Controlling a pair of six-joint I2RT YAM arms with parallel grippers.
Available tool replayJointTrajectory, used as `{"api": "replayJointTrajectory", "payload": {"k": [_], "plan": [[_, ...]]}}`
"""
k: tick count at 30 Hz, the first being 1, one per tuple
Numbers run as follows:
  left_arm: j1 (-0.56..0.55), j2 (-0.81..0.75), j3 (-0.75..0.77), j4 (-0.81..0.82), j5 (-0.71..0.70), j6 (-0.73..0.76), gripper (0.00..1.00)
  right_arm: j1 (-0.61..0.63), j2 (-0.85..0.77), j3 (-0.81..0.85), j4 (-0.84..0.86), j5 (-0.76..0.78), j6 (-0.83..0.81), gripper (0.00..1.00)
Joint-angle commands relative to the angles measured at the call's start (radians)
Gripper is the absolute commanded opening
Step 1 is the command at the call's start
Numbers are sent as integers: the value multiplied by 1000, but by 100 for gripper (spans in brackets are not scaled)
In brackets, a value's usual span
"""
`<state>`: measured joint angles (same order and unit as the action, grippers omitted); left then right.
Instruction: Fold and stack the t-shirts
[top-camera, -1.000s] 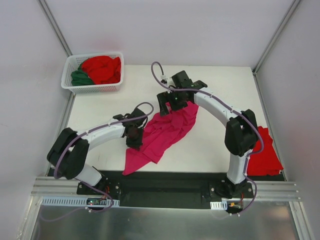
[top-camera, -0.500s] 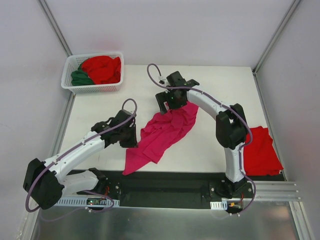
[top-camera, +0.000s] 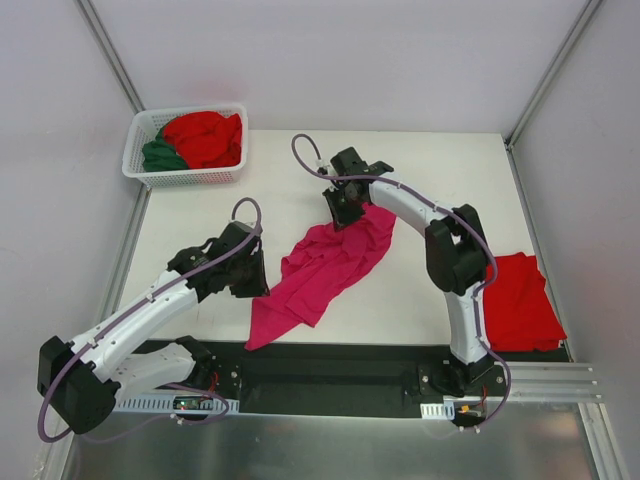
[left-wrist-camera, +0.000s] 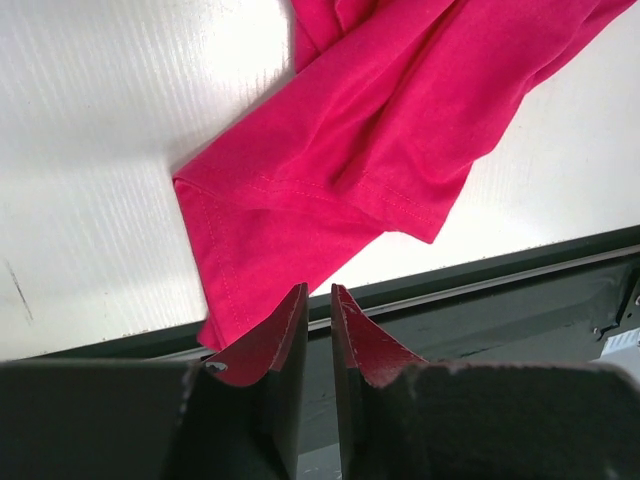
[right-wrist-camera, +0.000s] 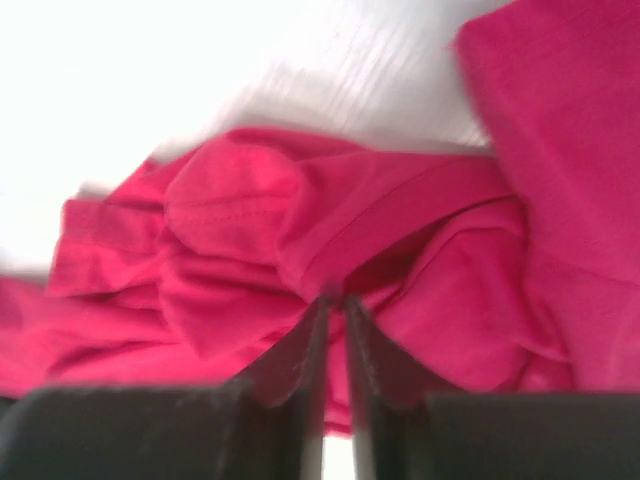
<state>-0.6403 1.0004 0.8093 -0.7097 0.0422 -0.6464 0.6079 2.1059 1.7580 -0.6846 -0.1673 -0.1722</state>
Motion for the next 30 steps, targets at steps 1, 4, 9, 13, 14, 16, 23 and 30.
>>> {"api": "replayJointTrajectory", "payload": {"k": [1, 4, 9, 13, 14, 16, 23, 30], "plan": [[2, 17, 50, -31, -28, -3, 15, 10, 14, 60, -12, -47, 5, 2], [2, 24, 57, -31, -34, 8, 15, 7, 17, 100, -38, -52, 13, 1], [4, 21, 65, -31, -38, 13, 15, -16, -130, 231, -127, -28, 17, 1], [4, 41, 68, -31, -38, 19, 16, -107, -394, 291, -112, 27, 36, 1], [2, 49, 70, -31, -38, 21, 16, -126, -437, 294, -106, 49, 30, 1], [4, 72, 83, -31, -36, 31, 15, -164, -565, 293, -67, 155, 7, 1], [4, 155, 152, -30, 4, 80, 14, -183, -652, 167, 185, 436, -99, 76], [2, 236, 215, -28, 33, 97, 15, -175, -713, 51, 2, 269, 31, 96]]}}
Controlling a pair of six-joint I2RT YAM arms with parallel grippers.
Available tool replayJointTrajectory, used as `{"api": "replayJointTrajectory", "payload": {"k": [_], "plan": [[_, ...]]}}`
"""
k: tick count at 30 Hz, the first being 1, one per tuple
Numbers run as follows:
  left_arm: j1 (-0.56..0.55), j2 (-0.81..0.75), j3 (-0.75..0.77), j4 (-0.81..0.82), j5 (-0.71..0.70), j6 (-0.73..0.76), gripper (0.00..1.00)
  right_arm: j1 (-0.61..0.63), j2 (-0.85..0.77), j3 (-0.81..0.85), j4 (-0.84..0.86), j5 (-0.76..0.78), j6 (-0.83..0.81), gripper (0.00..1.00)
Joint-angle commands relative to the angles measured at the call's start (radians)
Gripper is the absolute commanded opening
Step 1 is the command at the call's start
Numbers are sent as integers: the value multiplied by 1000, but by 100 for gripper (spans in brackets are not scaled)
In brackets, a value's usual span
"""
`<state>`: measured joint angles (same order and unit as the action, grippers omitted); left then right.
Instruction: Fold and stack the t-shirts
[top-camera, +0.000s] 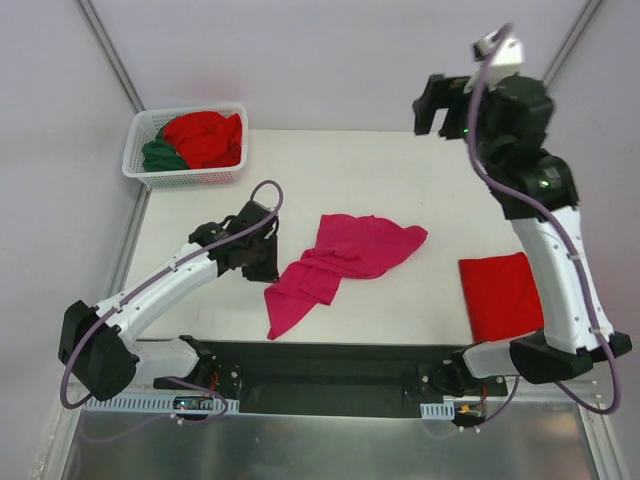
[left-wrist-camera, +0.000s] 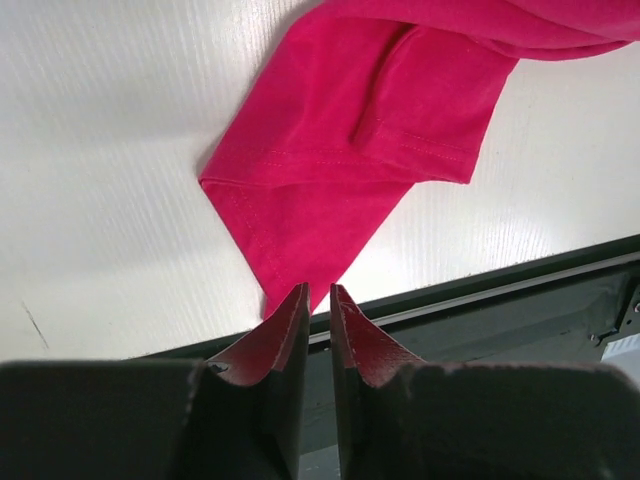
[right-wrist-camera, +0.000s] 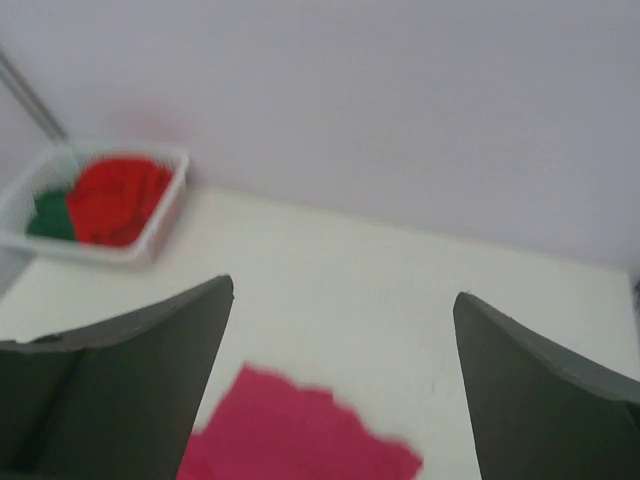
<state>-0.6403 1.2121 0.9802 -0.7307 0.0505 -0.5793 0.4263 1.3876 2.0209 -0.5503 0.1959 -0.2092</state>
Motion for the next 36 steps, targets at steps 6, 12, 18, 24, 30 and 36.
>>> {"api": "replayJointTrajectory", "payload": {"k": [6, 12, 18, 24, 30, 36], "plan": [[4, 122, -14, 43, 52, 36, 99, 35, -99, -488, -180, -187, 126, 96], [28, 328, -35, 95, 38, 99, 99, 62, -160, -574, -249, -219, 87, 96], [30, 400, -45, 160, 58, 134, 74, 62, -185, -544, -292, -202, 44, 96], [30, 356, 9, 154, 127, 144, 8, 62, -188, -557, -321, -213, 44, 96], [30, 276, 43, 128, 146, 125, 0, 63, -176, -574, -322, -242, 45, 96], [30, 234, 387, -196, -46, 188, 0, 62, -159, -571, -335, -251, 37, 96]]}}
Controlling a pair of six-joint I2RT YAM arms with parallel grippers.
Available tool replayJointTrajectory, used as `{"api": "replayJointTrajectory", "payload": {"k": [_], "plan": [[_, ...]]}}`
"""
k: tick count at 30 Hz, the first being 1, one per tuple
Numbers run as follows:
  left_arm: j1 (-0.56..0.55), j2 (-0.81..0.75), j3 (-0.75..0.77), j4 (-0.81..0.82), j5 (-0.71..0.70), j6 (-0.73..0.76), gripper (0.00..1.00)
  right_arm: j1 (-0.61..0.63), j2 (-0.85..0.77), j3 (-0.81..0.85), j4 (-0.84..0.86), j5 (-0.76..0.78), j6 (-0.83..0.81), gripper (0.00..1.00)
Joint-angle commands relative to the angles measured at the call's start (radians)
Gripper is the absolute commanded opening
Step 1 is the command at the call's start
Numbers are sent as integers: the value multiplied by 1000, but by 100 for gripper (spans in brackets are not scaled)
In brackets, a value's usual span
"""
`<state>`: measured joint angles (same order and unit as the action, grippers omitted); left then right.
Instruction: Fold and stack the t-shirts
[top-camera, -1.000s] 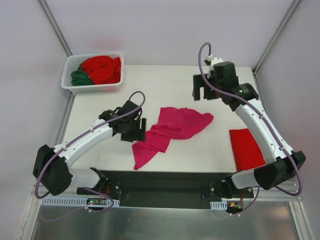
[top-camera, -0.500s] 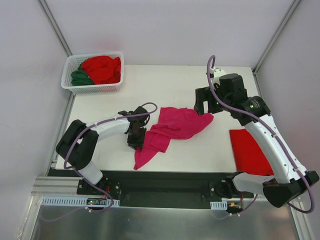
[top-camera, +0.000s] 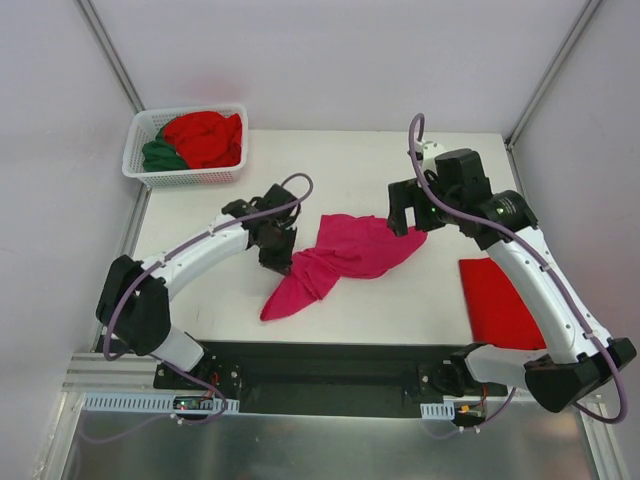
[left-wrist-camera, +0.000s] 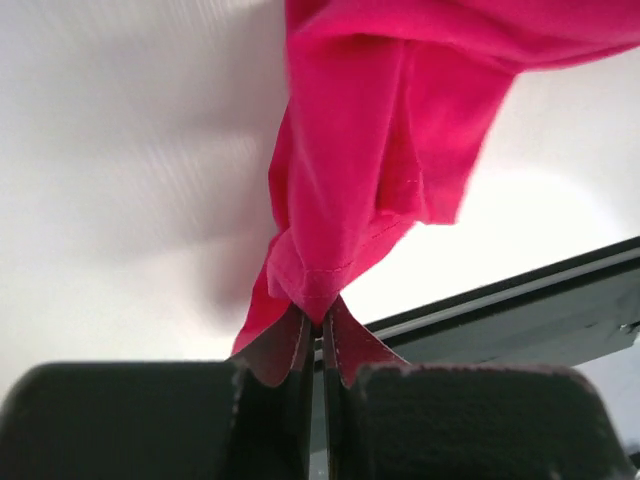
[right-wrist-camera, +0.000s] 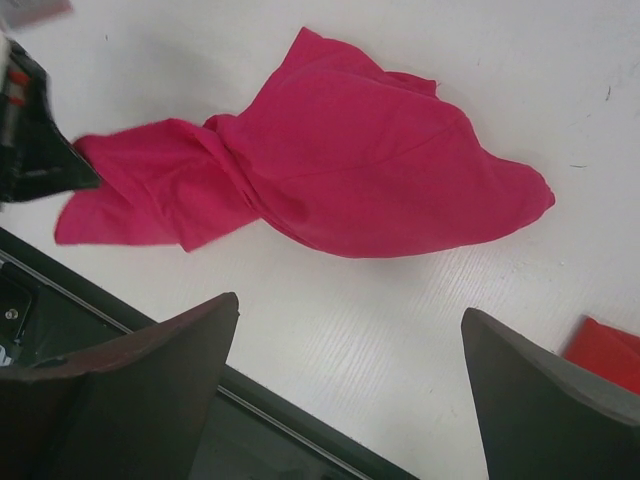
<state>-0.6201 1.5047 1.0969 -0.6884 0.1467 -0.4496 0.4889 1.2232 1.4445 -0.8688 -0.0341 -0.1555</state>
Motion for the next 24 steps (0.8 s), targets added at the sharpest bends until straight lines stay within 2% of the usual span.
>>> {"api": "replayJointTrajectory", "payload": {"k": [1, 2, 4, 5, 7, 10, 11, 12, 14, 17, 24], "plan": [[8, -52, 358, -296, -210, 80, 0, -1, 7, 2, -16, -21, -16, 96], [8, -25, 553, -347, -255, 92, 0, -1, 9, 1, -16, -24, -16, 96], [8, 17, 773, -487, -372, 138, 0, -1, 12, -6, -21, -24, -13, 96], [8, 59, 992, -526, -398, 150, 0, -1, 13, -9, -22, -27, -13, 96], [10, 65, 1101, -516, -438, 157, 0, -1, 16, -13, -22, -32, -9, 96], [8, 32, 1137, -456, -379, 161, 0, 0, 24, -15, -27, -33, -4, 96], [10, -3, 1091, -436, -387, 151, 21, 0, 28, -12, -33, -36, -4, 96], [10, -24, 1046, -406, -398, 138, 99, -1, 33, -13, -38, -35, -4, 96], [8, -75, 952, -389, -443, 103, 99, 0, 36, -18, -41, -47, -1, 96], [10, -119, 852, -376, -429, 52, 99, 0, 45, -19, -53, -50, 4, 96], [10, -172, 733, -353, -453, 25, 99, 10, 48, -84, 26, -67, 28, 96]]}}
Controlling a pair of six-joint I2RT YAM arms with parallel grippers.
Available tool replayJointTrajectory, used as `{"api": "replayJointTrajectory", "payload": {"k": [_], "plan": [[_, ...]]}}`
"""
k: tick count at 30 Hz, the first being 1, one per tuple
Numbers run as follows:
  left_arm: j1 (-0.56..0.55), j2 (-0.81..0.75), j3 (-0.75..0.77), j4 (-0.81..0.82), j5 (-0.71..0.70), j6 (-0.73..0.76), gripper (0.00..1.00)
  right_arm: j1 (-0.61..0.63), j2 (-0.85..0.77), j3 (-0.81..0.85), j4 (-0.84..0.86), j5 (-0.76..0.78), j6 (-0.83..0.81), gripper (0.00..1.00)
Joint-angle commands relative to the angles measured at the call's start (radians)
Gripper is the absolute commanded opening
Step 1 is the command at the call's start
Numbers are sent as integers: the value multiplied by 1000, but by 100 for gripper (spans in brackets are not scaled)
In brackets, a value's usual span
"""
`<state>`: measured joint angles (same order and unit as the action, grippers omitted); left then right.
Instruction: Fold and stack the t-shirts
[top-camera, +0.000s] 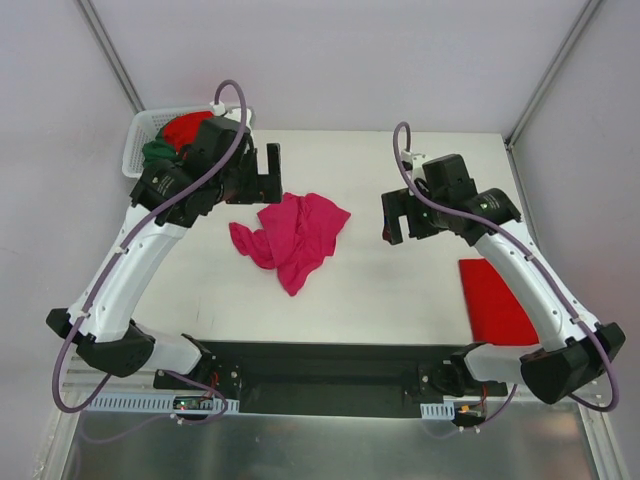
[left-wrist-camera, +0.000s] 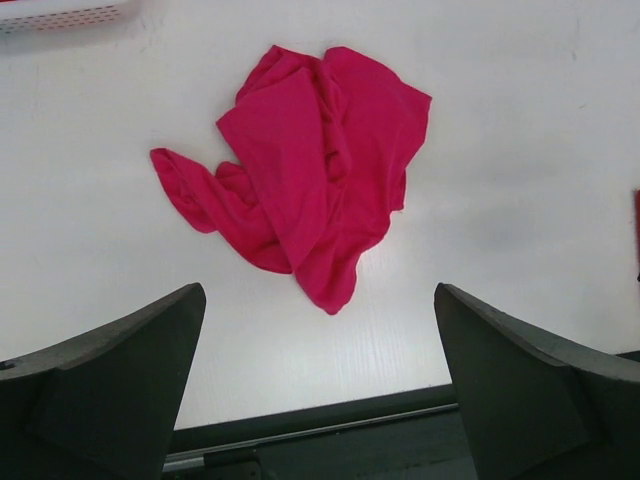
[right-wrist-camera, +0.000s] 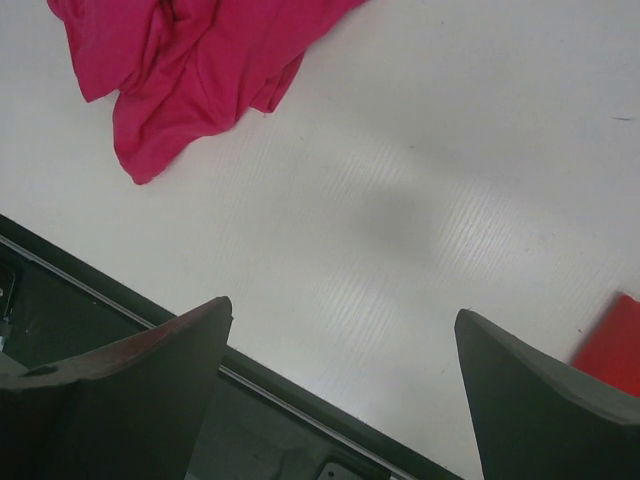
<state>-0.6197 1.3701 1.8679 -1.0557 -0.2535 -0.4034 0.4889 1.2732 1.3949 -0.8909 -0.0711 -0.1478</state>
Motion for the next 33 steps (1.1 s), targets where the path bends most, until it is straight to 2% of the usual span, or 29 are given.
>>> {"api": "replayJointTrajectory", "payload": {"k": [1, 5, 7, 8, 10, 11, 13, 14, 19, 21, 27, 33], "plan": [[12, -28, -45, 16, -59, -15, 99, 13, 21, -36, 65, -27, 24, 96], [15, 58, -84, 34, -104, 17, 99, 25, 131, 15, 191, -13, 21, 96], [29, 82, -174, 109, -112, 31, 99, 28, 217, 105, 196, -15, 34, 96], [56, 84, -218, 150, -90, 43, 99, 34, 307, 140, 185, -24, 40, 97], [107, 83, -359, 297, 32, 58, 99, 40, 383, 234, 181, -30, 56, 98], [185, 86, -401, 345, 92, 48, 99, 45, 425, 262, 169, -29, 59, 98], [260, 112, -497, 440, 210, 25, 99, 43, 523, 346, 150, -29, 66, 99], [277, 121, -513, 460, 211, 34, 99, 45, 546, 369, 149, -29, 71, 99], [353, 240, -492, 517, 252, 98, 100, 39, 655, 440, 153, -52, 102, 98], [380, 267, -489, 588, 371, 118, 99, 36, 669, 443, 165, -58, 109, 95], [420, 420, -380, 663, 575, 163, 99, 7, 710, 455, 150, -35, 138, 91], [488, 538, -345, 698, 701, 123, 99, -30, 761, 431, 158, -119, 195, 90]]}}
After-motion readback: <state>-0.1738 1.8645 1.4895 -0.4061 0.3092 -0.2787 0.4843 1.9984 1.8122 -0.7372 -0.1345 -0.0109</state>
